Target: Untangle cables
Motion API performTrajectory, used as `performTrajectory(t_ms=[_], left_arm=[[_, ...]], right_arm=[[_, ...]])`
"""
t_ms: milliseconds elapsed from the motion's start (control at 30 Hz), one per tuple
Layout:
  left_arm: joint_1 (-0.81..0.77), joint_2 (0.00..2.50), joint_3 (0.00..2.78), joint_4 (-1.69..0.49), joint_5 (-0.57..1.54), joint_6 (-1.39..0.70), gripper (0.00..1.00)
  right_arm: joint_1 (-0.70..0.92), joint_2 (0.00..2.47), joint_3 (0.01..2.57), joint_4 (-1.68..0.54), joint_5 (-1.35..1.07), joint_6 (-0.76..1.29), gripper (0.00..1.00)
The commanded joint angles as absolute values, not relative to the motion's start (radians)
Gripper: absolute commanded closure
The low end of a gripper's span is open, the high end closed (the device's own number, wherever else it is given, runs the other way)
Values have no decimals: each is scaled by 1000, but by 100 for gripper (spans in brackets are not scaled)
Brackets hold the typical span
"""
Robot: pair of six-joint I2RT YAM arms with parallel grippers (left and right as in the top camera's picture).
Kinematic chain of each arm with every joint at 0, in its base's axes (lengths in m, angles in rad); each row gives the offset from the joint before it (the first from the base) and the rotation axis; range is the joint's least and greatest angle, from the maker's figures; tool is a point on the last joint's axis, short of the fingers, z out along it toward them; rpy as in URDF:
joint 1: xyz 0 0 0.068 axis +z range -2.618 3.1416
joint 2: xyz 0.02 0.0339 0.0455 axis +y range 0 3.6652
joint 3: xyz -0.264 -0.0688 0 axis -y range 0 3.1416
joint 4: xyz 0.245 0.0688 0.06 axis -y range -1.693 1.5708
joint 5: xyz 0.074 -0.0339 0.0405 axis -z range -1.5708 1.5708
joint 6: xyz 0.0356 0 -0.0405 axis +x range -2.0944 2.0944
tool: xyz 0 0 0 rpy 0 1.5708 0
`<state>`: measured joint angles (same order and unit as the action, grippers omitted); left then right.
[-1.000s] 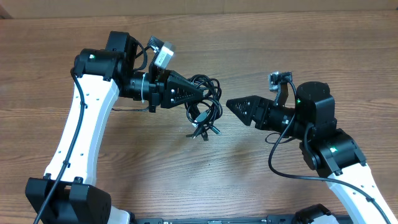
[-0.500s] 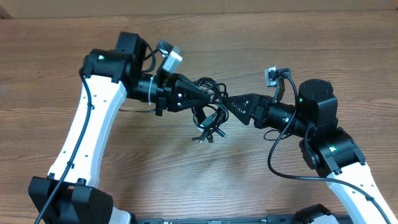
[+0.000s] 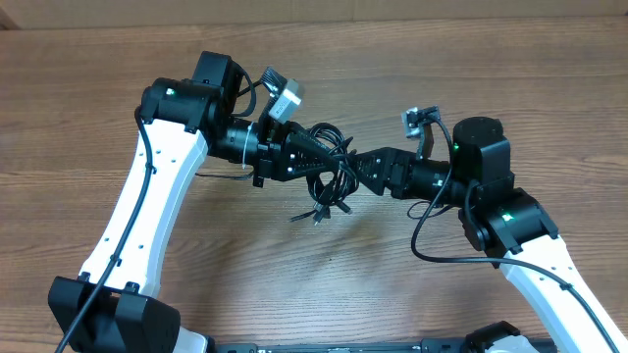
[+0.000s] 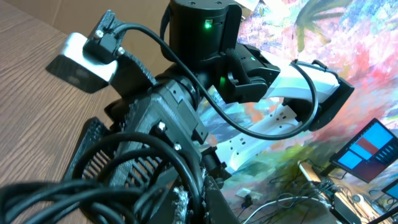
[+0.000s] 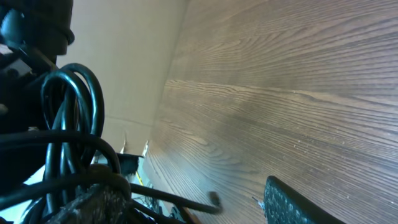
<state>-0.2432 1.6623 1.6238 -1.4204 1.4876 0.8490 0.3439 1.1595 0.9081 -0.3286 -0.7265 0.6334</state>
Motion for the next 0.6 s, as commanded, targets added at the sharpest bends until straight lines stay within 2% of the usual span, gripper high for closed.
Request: performTrajectory(t_ms=[0,367,567], left_arm=[[-270,1634,1652,-1409,1581,898,96],[-282,1634,1652,-1409,1581,898,96],[-282,1634,1652,-1409,1579,898,96]], right_arm=[[374,1177,917,-316,-696,596,30],[387,1177,917,-315,-651,594,30],[387,1177,917,-261,-722,594,30]])
